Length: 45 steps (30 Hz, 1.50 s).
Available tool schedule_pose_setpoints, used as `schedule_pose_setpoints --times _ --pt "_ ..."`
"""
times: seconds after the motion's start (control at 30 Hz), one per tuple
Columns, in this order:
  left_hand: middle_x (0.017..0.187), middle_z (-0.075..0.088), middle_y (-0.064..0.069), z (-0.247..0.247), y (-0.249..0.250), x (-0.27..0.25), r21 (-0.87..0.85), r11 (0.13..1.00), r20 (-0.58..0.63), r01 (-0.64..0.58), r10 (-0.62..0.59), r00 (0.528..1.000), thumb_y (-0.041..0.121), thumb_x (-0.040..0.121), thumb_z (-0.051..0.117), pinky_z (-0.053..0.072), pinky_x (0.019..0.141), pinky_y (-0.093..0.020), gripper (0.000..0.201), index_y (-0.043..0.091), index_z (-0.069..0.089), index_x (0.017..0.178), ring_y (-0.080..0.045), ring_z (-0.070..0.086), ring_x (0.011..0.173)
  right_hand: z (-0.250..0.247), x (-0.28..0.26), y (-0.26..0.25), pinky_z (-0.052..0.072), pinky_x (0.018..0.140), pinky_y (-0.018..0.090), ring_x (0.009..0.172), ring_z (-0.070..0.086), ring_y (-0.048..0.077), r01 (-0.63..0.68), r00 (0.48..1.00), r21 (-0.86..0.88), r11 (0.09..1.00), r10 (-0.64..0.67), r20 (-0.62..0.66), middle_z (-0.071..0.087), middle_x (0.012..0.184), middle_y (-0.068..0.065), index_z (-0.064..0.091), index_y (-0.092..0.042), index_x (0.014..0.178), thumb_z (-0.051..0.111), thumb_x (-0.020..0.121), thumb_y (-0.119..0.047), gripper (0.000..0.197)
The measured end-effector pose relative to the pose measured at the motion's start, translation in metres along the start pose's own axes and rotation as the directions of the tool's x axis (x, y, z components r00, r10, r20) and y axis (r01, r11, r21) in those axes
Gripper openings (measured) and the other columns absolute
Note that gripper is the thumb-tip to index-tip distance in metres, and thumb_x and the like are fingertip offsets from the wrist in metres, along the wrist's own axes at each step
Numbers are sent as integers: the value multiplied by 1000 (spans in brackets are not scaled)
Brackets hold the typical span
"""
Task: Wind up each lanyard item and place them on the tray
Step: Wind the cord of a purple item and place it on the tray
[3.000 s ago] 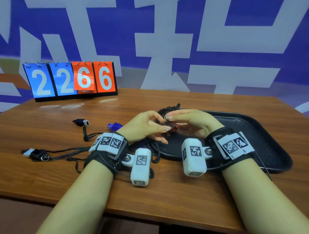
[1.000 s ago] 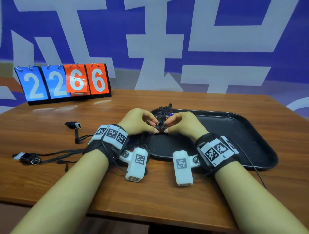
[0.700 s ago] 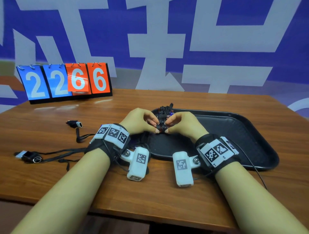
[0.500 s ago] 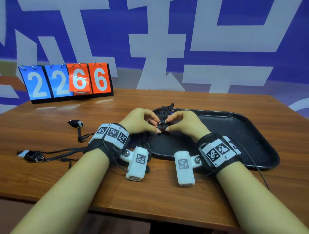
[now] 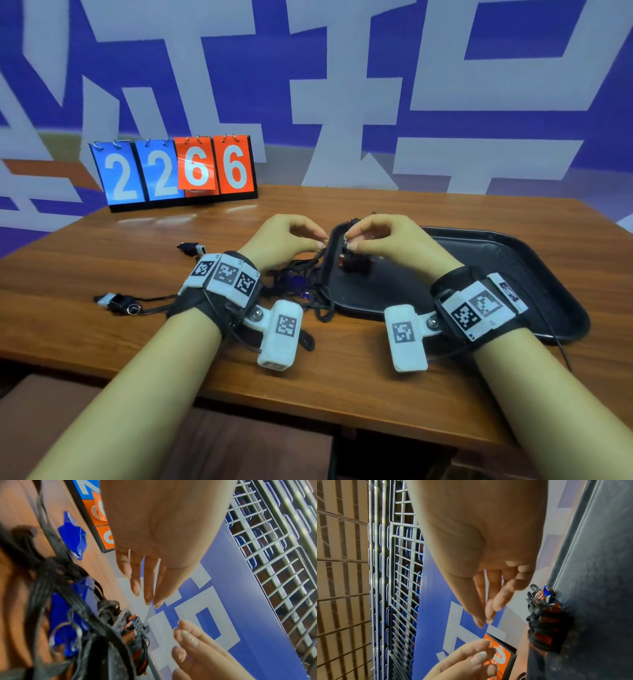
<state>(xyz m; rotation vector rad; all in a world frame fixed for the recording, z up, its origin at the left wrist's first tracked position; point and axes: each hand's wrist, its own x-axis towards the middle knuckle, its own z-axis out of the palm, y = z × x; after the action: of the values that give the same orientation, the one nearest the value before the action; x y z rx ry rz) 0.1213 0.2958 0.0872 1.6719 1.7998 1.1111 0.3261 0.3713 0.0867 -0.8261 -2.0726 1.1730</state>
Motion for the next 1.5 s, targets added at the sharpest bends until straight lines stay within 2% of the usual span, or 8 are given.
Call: schedule_pose_setpoints --times 0.17,0.4,0.57,0.73,0.87,1.03,1.27,1.5 --pt "95 76 1 -19 -1 -15 -23 999 -78 28 -30 996 8 83 76 54 95 -41 11 16 76 91 -20 70 97 23 1 -13 44 56 9 69 60 -2 -5 992 -137 991 22 123 72 83 -4 73 -11 100 72 86 -10 15" --pt "94 74 2 -35 -8 -28 -62 997 -161 50 -60 985 1 84 72 51 87 -24 13 10 75 93 -7 68 92 60 22 -31 46 77 21 83 63 9 34 984 -426 904 44 171 69 81 -9 76 -16 92 72 86 -20 8" --pt "93 72 5 -43 -15 -31 -79 992 -171 96 -109 979 1 86 70 43 73 -18 14 9 75 96 -3 63 87 90 37 -42 52 79 34 92 66 25 36 951 -709 704 193 241 72 96 10 73 -3 99 74 84 -38 38" --pt "93 72 5 -48 -23 -36 -97 989 -166 111 -127 978 1 86 69 46 79 -19 13 11 75 92 -4 64 90 99 43 -43 54 84 35 94 66 23 31 919 -773 633 287 272 71 97 7 72 -4 102 79 78 -40 43" --pt "96 72 4 -51 -27 -37 -118 987 -187 109 -130 974 2 87 69 47 83 -22 13 13 74 91 -6 64 94 85 44 -43 51 75 26 77 61 13 -32 940 -619 785 234 248 68 79 -3 75 -8 95 81 78 -31 29" --pt "99 70 0 -52 -25 -34 -131 987 -237 88 -117 964 4 90 66 44 61 -7 13 7 73 101 -3 62 82 63 38 -38 44 61 17 66 60 5 -47 993 -185 982 66 99 72 82 -2 74 -13 95 78 82 -29 21" --pt "104 74 5 -40 2 -20 -185 982 -97 41 -60 994 26 93 66 47 76 -24 25 21 68 117 -9 71 94 41 39 -42 49 76 22 94 69 10 -1 1000 203 979 6 -22 74 103 -2 71 -21 100 77 82 -24 19" --pt "96 77 0 -25 20 -5 -200 973 -86 -118 103 991 18 86 76 54 70 -16 30 14 66 114 -9 73 88 23 42 -35 44 76 29 82 66 13 39 999 342 939 -28 -40 75 96 -1 75 -24 85 84 74 -15 17"
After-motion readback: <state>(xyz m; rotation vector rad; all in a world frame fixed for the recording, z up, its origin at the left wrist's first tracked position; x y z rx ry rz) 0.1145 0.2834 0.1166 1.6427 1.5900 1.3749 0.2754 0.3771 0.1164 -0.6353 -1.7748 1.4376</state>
